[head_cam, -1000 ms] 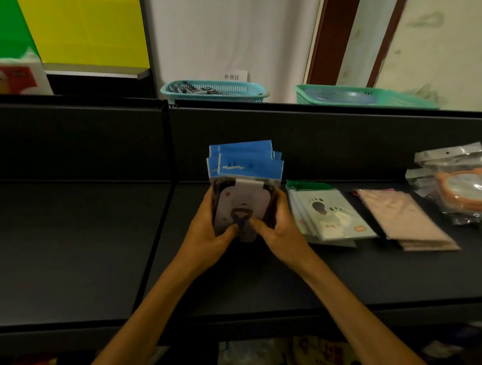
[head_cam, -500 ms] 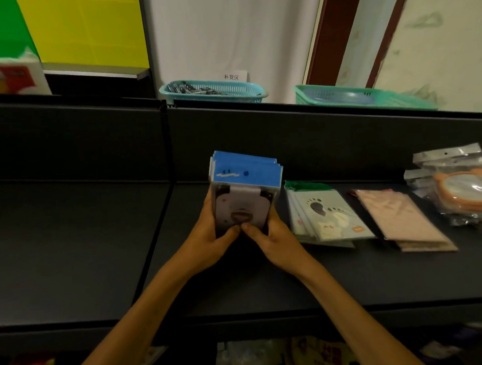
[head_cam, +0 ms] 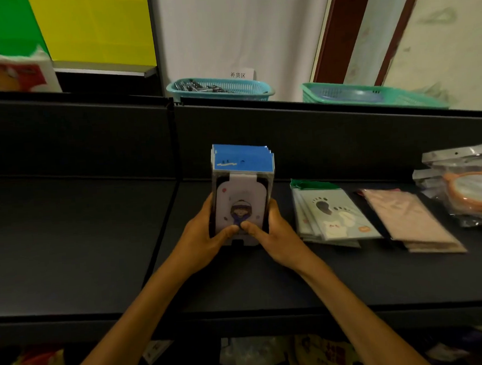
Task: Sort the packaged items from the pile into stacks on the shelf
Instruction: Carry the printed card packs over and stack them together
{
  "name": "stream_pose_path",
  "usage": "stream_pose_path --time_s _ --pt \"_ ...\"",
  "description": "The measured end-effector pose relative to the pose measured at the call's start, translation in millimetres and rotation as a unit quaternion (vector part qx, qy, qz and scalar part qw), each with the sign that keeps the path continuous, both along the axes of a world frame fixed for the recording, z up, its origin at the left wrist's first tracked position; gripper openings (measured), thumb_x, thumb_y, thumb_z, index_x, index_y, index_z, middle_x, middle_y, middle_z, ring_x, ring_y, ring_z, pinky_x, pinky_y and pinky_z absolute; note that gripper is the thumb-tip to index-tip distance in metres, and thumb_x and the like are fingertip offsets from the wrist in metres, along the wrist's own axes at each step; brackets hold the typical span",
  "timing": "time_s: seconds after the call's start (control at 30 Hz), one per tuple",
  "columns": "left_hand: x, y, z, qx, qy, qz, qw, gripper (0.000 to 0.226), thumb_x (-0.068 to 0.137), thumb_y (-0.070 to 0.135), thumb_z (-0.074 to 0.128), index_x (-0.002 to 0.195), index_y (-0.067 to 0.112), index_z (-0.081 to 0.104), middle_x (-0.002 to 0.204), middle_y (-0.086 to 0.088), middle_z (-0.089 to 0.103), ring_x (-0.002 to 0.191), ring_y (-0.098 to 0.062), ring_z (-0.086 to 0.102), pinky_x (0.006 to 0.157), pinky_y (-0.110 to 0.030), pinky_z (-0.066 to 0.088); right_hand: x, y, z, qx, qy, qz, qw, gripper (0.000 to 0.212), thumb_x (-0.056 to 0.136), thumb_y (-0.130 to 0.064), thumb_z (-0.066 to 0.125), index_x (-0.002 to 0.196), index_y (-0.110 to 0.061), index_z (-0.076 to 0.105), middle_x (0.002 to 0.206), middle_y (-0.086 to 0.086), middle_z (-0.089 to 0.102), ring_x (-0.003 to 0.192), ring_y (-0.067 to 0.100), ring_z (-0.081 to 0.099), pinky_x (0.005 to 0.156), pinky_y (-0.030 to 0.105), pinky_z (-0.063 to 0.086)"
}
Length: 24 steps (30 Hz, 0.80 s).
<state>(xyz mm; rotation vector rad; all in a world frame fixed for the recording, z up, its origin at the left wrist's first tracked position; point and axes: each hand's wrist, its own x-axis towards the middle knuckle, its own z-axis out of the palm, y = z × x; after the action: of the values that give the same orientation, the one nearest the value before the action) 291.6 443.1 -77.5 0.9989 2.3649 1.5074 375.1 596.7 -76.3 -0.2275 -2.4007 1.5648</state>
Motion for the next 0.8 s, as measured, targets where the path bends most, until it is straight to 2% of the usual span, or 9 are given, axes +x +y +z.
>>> stream_pose_path --time_s 0.1,0.17,0.33,0.5,0.6,0.63,0.7,0.8 --pt "-1 -2 0 -0.009 0.009 -0.006 1.000 0.083 0.085 0.021 0.066 0.149 0.027 0.014 0.144 -0.001 0.045 0.114 0.003 0.042 0.078 -0.004 0.042 2 3 4 0.016 -0.013 0.025 0.999 0.058 0.089 -0.021 0.062 0.132 -0.034 0.025 0.119 -0.017 0.045 0.097 -0.018 0.050 0.078 0.001 0.044" --pt "-2 -2 2 -0.020 0.021 -0.012 1.000 0.082 0.085 0.020 0.066 0.149 0.026 0.015 0.143 -0.001 0.045 0.113 0.003 0.042 0.071 -0.001 0.043 4 7 7 0.029 -0.021 0.037 0.999 0.061 0.090 -0.021 0.061 0.135 -0.033 0.023 0.122 -0.015 0.044 0.097 -0.017 0.049 0.077 0.001 0.044" --pt "-3 0 1 -0.006 0.027 -0.005 1.000 0.084 0.083 0.019 0.068 0.149 0.025 0.016 0.142 -0.001 0.045 0.113 0.003 0.041 0.070 0.001 0.043 4 7 5 0.048 -0.005 0.015 0.999 0.063 0.089 -0.021 0.061 0.138 -0.032 0.023 0.137 -0.005 0.045 0.107 -0.010 0.046 0.076 -0.001 0.043" --pt "-3 -2 -2 -0.023 0.014 -0.012 1.000 0.084 0.084 0.022 0.067 0.149 0.028 0.013 0.141 0.003 0.045 0.112 0.003 0.042 0.073 -0.004 0.041 6 9 4 0.044 -0.011 0.025 0.999 0.060 0.089 -0.021 0.062 0.132 -0.037 0.022 0.122 -0.016 0.042 0.094 -0.023 0.047 0.074 -0.001 0.043" --pt "-6 -3 -3 -0.025 0.043 0.008 0.999 0.080 0.083 0.028 0.068 0.147 0.027 0.022 0.138 0.006 0.044 0.115 -0.001 0.044 0.082 -0.010 0.043 5 9 2 0.037 -0.004 0.018 0.999 0.057 0.088 -0.022 0.063 0.129 -0.036 0.027 0.118 -0.018 0.045 0.094 -0.026 0.049 0.074 0.001 0.045" --pt "-6 -3 -3 -0.031 0.062 0.023 0.997 0.077 0.082 0.031 0.069 0.146 0.025 0.027 0.137 0.004 0.043 0.114 -0.002 0.043 0.083 -0.013 0.042 4 10 1 0.029 -0.003 0.014 0.999 0.057 0.087 -0.022 0.064 0.130 -0.034 0.029 0.118 -0.018 0.046 0.096 -0.024 0.050 0.075 0.003 0.046" --pt "-6 -2 -2 -0.032 0.078 0.051 0.995 0.074 0.081 0.033 0.070 0.143 0.023 0.033 0.133 0.002 0.042 0.109 -0.002 0.043 0.076 -0.009 0.042 1 12 0 0.002 -0.003 0.001 1.000 0.064 0.086 -0.025 0.067 0.137 -0.027 0.029 0.122 -0.016 0.046 0.100 -0.013 0.054 0.077 0.009 0.050" --pt "-7 -1 -1 0.008 0.009 0.073 0.997 0.066 0.079 0.035 0.071 0.136 0.021 0.042 0.126 0.002 0.050 0.103 -0.008 0.053 0.066 -0.011 0.046 -5 11 2 -0.054 -0.020 -0.016 0.998 0.061 0.085 -0.031 0.067 0.135 -0.023 0.034 0.128 -0.006 0.053 0.101 0.001 0.059 0.082 0.022 0.054"
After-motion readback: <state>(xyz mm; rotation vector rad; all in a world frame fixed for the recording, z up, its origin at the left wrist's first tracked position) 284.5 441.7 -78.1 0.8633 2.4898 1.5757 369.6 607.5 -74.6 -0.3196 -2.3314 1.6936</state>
